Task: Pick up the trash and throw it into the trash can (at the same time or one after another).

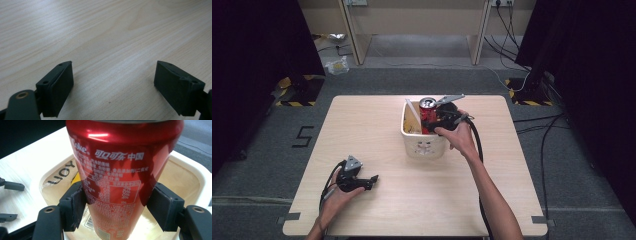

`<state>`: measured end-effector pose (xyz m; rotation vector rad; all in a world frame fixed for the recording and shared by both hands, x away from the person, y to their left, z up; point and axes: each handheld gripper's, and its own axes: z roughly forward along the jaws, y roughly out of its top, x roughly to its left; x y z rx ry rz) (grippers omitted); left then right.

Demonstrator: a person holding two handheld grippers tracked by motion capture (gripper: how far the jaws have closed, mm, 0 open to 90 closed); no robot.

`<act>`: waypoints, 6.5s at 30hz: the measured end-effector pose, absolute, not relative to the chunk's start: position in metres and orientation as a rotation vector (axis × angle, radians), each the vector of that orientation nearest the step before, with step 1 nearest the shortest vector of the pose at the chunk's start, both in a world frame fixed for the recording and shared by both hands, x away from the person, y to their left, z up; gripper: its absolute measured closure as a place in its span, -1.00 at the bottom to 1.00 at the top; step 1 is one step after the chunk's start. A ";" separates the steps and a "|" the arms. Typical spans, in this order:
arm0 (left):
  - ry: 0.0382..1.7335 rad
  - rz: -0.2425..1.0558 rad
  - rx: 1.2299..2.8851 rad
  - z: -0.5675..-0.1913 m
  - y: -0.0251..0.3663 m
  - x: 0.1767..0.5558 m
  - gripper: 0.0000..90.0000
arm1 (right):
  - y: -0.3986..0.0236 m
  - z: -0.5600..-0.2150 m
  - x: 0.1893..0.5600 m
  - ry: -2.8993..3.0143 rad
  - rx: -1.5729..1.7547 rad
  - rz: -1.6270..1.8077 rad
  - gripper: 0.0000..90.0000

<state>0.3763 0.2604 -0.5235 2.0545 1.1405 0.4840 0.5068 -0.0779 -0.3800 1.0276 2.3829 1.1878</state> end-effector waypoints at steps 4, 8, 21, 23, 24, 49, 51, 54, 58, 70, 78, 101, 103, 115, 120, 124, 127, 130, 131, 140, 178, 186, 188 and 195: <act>1.141 0.483 2.055 -0.523 0.260 0.376 -0.67 | -0.077 -0.381 0.505 2.387 0.996 1.169 -0.25; 1.140 0.483 2.055 -0.523 0.260 0.376 -0.67 | -0.077 -0.381 0.504 2.394 0.999 1.165 -0.26; 1.143 0.485 2.049 -0.524 0.260 0.376 -0.67 | -0.083 -0.377 0.501 2.360 0.993 1.214 -0.37; 1.142 0.486 2.049 -0.524 0.260 0.376 -0.67 | -0.086 -0.374 0.501 2.345 0.995 1.226 -0.37; 1.142 0.486 2.050 -0.524 0.260 0.376 -0.67 | -0.087 -0.373 0.500 2.336 1.005 1.233 -0.37; 1.142 0.487 2.050 -0.524 0.260 0.376 -0.67 | -0.134 -0.354 0.496 2.166 1.099 1.306 -0.45; 1.142 0.486 2.050 -0.524 0.260 0.376 -0.67 | -0.137 -0.354 0.495 2.153 1.109 1.301 -0.50; 1.143 0.486 2.049 -0.524 0.260 0.376 -0.67 | -0.144 -0.353 0.494 2.133 1.122 1.293 -0.54; 1.143 0.486 2.049 -0.524 0.260 0.376 -0.67 | -0.153 -0.352 0.489 2.114 1.122 1.275 -0.56; 1.143 0.486 2.049 -0.524 0.260 0.376 -0.67 | -0.173 -0.354 0.481 2.079 1.135 1.249 -0.56; 1.144 0.486 2.049 -0.524 0.260 0.376 -0.67 | -0.185 -0.359 0.474 2.066 1.144 1.234 -0.56; 1.145 0.485 2.047 -0.524 0.260 0.376 -0.67 | -0.207 -0.376 0.457 2.043 1.168 1.207 -0.57; 1.145 0.486 2.047 -0.524 0.260 0.376 -0.67 | -0.208 -0.378 0.454 2.044 1.159 1.180 -0.57; 1.147 0.486 2.047 -0.524 0.260 0.376 -0.67 | -0.211 -0.387 0.442 2.045 1.155 1.177 -0.57; 1.147 0.486 2.047 -0.524 0.260 0.376 -0.67 | -0.213 -0.392 0.438 2.052 1.153 1.164 -0.57; 1.147 0.486 2.047 -0.524 0.260 0.376 -0.67 | -0.213 -0.396 0.434 2.067 1.145 1.155 -0.57; 1.147 0.486 2.047 -0.524 0.260 0.376 -0.67 | -0.212 -0.397 0.431 2.062 1.132 1.109 -0.57; 1.147 0.486 2.047 -0.524 0.260 0.376 -0.67 | -0.211 -0.396 0.426 2.061 1.103 1.081 -0.57; 1.147 0.486 2.047 -0.524 0.260 0.376 -0.67 | -0.211 -0.396 0.424 2.054 1.106 1.094 -0.57; 1.146 0.488 2.048 -0.524 0.260 0.376 -0.67 | -0.212 -0.406 0.415 2.078 1.109 1.090 -0.57; 1.148 0.488 2.052 -0.523 0.260 0.375 -0.67 | -0.207 -0.447 0.389 2.146 1.121 1.128 -0.57; 1.149 0.489 2.051 -0.523 0.260 0.375 -0.67 | -0.206 -0.455 0.384 2.160 1.130 1.130 -0.58; 1.149 0.489 2.051 -0.523 0.260 0.375 -0.67 | -0.206 -0.457 0.382 2.166 1.146 1.130 -0.58; 1.148 0.489 2.051 -0.523 0.260 0.375 -0.67 | -0.206 -0.468 0.377 2.189 1.159 1.122 -0.59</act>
